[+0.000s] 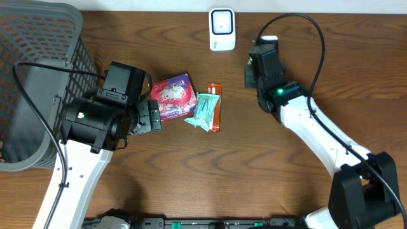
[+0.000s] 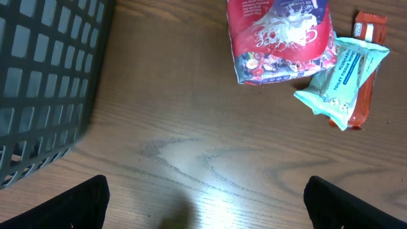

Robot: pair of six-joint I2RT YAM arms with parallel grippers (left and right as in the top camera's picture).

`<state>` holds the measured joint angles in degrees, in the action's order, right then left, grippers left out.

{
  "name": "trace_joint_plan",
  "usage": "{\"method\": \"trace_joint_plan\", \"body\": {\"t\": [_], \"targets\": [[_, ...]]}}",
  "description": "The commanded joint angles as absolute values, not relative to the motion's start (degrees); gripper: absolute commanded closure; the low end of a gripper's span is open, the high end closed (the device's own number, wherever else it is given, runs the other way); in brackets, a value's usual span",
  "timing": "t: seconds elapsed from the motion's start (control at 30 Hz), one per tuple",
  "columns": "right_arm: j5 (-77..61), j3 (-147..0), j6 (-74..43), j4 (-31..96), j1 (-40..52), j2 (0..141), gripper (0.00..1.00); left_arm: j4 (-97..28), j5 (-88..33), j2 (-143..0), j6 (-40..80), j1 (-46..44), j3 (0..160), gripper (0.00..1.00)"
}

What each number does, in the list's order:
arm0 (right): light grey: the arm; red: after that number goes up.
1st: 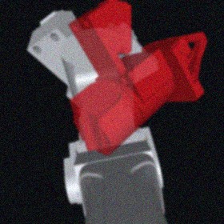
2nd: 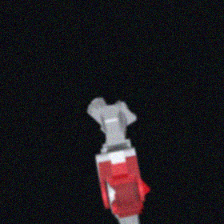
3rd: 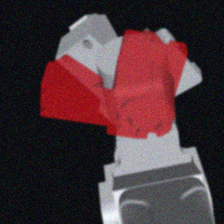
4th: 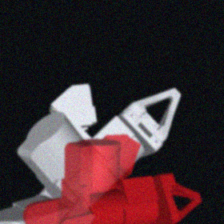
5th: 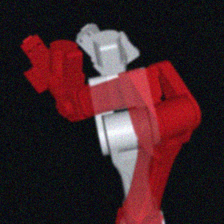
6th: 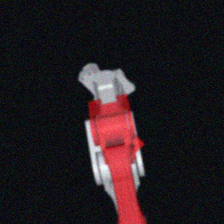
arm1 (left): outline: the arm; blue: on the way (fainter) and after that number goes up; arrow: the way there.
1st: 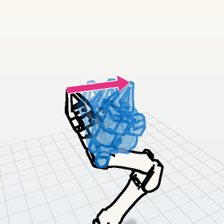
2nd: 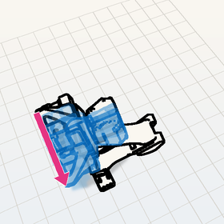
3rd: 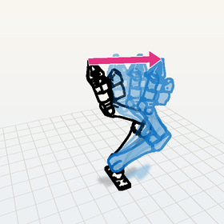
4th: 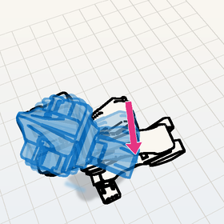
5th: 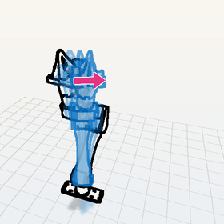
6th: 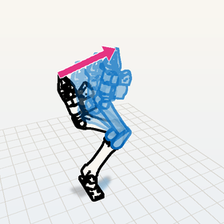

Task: Scan the item barcode
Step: 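Hold the tissue pack barcode in front of the white scanner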

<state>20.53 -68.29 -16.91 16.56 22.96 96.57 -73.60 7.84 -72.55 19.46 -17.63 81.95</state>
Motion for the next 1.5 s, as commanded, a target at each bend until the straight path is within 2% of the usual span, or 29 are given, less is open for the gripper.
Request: {"method": "trace_joint_plan", "body": {"t": [0.0, 0.07, 0.23, 0.4, 0.53, 0.67, 0.87, 1.0, 1.3, 1.47], "targets": [[18.00, -68.58, -23.97, 16.71, 20.86, 97.38, 0.99, -73.91, 8.01, -72.66, 19.35, -17.32, 81.60, 0.02], [15.03, -68.58, -21.65, 14.09, 20.29, 97.36, 0.99, -73.91, 8.01, -72.66, 19.33, -17.32, 81.60, 0.02], [10.15, -68.62, -7.44, 2.61, 22.11, 97.36, 0.99, -73.91, 8.01, -72.66, 19.35, -17.32, 81.60, 0.02], [19.16, -68.71, 1.08, -7.51, 25.89, 97.71, 0.99, -73.91, 8.01, -72.66, 19.33, -17.32, 81.58, 0.02], [19.57, -72.07, 4.93, -13.56, 26.46, 100.55, 0.99, -73.91, 8.01, -72.66, 19.35, -17.32, 81.60, 0.02], [19.64, -83.13, 8.95, -10.83, 26.13, 108.95, 0.99, -73.91, 8.01, -72.66, 19.35, -17.32, 81.60, 0.02], [22.61, -109.54, 10.63, 7.27, 25.76, 126.91, 0.99, -73.91, 8.01, -72.66, 19.33, -17.32, 81.60, 0.02], [23.05, -120.90, 11.44, 13.74, 25.76, 135.02, 0.99, -73.91, 8.01, -72.66, 19.33, -17.32, 81.60, 0.02], [24.21, -124.22, 11.81, 14.09, 25.26, 138.61, 0.99, -73.91, 8.01, -72.66, 19.35, -17.32, 81.60, 0.02], [34.50, -126.23, 7.73, 15.70, 22.94, 137.62, 0.99, -73.91, 8.01, -72.66, 19.35, -17.32, 81.60, 0.02]]}}
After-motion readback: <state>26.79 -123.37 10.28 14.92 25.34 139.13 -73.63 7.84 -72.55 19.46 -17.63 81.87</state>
